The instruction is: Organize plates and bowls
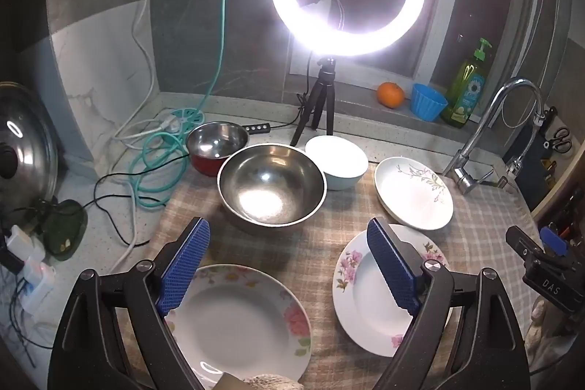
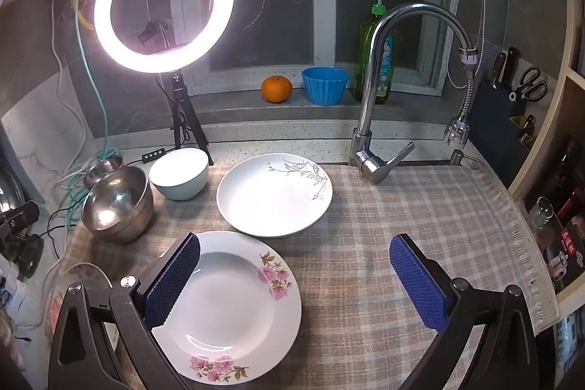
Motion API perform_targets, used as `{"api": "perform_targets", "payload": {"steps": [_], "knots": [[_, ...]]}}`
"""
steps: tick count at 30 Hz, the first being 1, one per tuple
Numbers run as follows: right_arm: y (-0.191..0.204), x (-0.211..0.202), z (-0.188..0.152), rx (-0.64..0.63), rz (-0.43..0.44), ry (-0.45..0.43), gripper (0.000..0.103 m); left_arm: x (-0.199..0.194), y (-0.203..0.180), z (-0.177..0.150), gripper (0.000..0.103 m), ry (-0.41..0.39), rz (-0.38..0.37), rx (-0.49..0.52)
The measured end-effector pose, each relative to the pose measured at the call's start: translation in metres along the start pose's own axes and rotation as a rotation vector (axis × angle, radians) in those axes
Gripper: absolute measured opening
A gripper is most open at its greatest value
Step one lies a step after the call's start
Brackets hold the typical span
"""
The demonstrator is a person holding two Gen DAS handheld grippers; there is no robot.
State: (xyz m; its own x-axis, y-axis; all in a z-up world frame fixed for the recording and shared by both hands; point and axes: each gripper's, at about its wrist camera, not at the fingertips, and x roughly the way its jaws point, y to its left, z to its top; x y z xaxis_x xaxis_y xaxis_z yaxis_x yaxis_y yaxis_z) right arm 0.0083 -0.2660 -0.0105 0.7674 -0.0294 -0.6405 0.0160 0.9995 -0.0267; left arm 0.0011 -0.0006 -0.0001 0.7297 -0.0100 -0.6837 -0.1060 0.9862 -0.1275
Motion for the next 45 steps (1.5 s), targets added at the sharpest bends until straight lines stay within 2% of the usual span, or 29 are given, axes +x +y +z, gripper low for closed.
{"api": "perform_targets", "payload": {"steps": [11, 45], "knots": [[-0.009, -0.008, 0.006, 0.025, 0.022, 0.001, 0.103, -0.006, 0.004, 0.001, 0.088, -0.012, 0.012, 0.004], [-0.004, -0.002, 0.006, 0.015, 0.002, -0.001, 0.103, -0.005, -0.001, 0.0, 0.088, -0.017, 0.021, 0.017]]}}
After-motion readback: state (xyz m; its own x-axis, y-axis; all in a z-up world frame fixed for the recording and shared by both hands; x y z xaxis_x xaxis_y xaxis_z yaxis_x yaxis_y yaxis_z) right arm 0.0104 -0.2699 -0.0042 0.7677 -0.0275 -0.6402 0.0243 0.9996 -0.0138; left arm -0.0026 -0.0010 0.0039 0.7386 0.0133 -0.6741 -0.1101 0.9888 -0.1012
